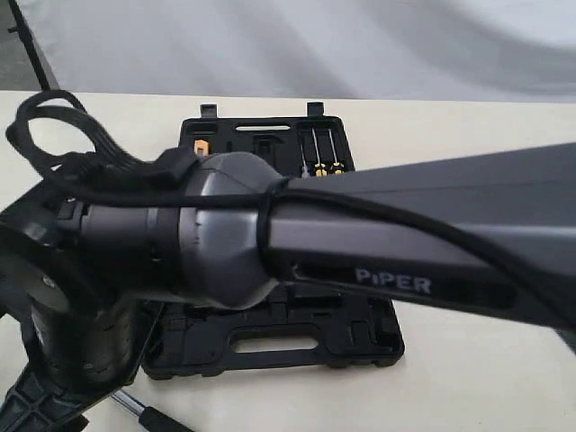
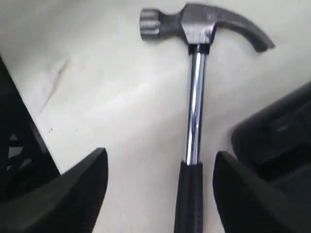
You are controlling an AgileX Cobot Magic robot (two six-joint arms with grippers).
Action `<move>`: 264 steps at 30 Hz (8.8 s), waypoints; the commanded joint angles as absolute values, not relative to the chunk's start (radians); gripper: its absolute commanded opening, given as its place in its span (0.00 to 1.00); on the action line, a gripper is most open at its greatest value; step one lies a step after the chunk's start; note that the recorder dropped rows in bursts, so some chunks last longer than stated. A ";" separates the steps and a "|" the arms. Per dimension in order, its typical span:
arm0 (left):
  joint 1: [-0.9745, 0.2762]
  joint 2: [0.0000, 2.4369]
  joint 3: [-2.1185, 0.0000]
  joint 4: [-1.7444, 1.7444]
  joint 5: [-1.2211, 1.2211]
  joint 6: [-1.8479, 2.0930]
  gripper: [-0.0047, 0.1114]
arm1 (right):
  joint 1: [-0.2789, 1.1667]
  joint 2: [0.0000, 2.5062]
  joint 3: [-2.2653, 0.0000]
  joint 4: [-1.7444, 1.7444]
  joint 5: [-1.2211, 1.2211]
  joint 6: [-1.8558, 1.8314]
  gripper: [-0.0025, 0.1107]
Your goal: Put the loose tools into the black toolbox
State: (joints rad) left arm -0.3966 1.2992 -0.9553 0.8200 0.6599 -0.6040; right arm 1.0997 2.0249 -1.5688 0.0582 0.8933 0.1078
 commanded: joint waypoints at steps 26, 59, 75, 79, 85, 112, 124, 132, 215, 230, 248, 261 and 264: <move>-0.393 1.291 -0.946 0.806 0.643 -0.614 0.05 | 1.086 2.382 -1.962 -0.050 1.113 0.072 0.03; -0.393 1.291 -0.946 0.806 0.643 -0.614 0.05 | 0.863 2.043 -1.602 -0.078 1.102 -0.619 0.02; -0.393 1.291 -0.946 0.806 0.643 -0.614 0.05 | 0.863 2.101 -1.597 -0.083 1.003 -0.625 0.12; -0.393 1.291 -0.946 0.806 0.643 -0.614 0.05 | 0.863 2.101 -1.597 -0.083 1.003 -0.625 0.28; -0.393 1.291 -0.946 0.806 0.643 -0.614 0.05 | 0.863 2.096 -1.629 -0.087 1.083 -0.575 0.36; -0.393 1.291 -0.946 0.806 0.643 -0.614 0.05 | 0.816 2.134 -1.685 0.028 1.047 -0.116 0.02; -0.393 1.291 -0.946 0.806 0.643 -0.614 0.05 | 0.816 2.131 -1.626 0.008 1.013 -0.073 0.02; -0.393 1.291 -0.946 0.806 0.643 -0.614 0.05 | 0.816 2.192 -1.627 0.025 1.038 -0.065 0.02; -0.393 1.291 -0.946 0.806 0.643 -0.614 0.05 | 0.924 2.725 -2.627 0.157 1.221 0.149 0.03; -0.393 1.291 -0.946 0.806 0.643 -0.614 0.05 | 0.949 2.668 -2.627 0.072 1.221 0.153 0.52; -0.393 1.291 -0.946 0.806 0.643 -0.614 0.05 | 0.994 2.768 -2.629 -0.008 1.221 0.137 0.02; -0.393 1.291 -0.946 0.806 0.643 -0.614 0.05 | 0.989 2.636 -2.736 0.000 1.221 0.079 0.02; -0.393 1.291 -0.946 0.806 0.643 -0.614 0.05 | 0.989 2.621 -2.733 0.000 1.221 0.055 0.02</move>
